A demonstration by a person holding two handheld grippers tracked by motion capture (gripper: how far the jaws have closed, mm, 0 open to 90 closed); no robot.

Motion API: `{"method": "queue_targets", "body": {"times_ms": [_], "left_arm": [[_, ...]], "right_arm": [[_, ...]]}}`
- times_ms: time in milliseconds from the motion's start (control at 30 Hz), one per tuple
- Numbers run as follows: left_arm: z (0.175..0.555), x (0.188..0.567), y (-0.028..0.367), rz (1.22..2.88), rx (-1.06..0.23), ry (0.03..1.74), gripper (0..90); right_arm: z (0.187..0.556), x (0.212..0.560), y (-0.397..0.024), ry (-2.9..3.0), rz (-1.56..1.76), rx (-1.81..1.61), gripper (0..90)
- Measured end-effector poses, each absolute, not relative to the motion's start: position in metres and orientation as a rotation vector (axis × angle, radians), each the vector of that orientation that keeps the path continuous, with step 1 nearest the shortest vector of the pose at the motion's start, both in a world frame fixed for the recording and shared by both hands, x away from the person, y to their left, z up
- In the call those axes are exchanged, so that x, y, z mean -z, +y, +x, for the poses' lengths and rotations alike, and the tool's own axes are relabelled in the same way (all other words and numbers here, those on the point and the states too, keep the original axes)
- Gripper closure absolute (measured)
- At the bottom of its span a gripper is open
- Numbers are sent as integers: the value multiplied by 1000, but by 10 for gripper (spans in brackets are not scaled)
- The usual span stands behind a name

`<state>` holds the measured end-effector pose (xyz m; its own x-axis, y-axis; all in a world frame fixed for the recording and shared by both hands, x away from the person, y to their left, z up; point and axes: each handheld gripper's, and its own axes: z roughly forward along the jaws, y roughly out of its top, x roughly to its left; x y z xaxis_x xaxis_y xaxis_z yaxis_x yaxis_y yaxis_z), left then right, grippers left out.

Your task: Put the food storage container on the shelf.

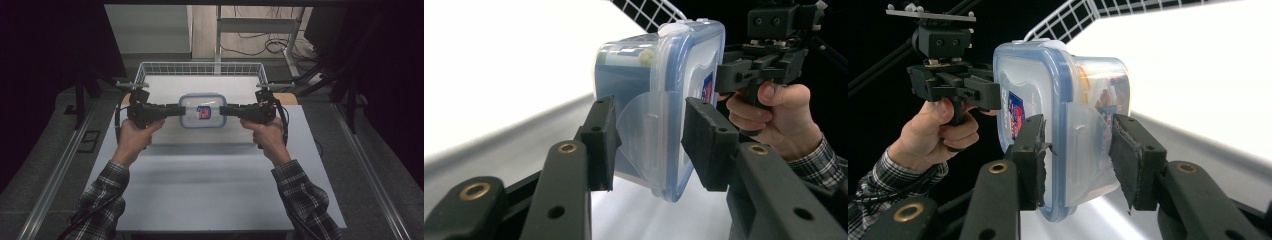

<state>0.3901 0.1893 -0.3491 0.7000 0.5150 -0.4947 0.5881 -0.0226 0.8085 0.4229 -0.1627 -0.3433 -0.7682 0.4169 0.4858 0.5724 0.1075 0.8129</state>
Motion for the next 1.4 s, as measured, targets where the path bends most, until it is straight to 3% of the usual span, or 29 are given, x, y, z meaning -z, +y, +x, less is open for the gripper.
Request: {"method": "queue_targets", "body": {"times_ms": [367,633,1200,1400], "left_arm": [[429,331,195,1651,72,889,578],[450,343,195,1631,75,933,572],[453,343,190,1654,-5,949,550],[456,343,187,1689,-65,993,498]], "right_arm": [[454,320,-156,-2224,-1045,1797,581],[478,331,-155,-2170,-1101,1779,580],[487,337,-152,-2181,-1163,1785,572],[485,338,-147,-2279,-1188,1746,574]]}}
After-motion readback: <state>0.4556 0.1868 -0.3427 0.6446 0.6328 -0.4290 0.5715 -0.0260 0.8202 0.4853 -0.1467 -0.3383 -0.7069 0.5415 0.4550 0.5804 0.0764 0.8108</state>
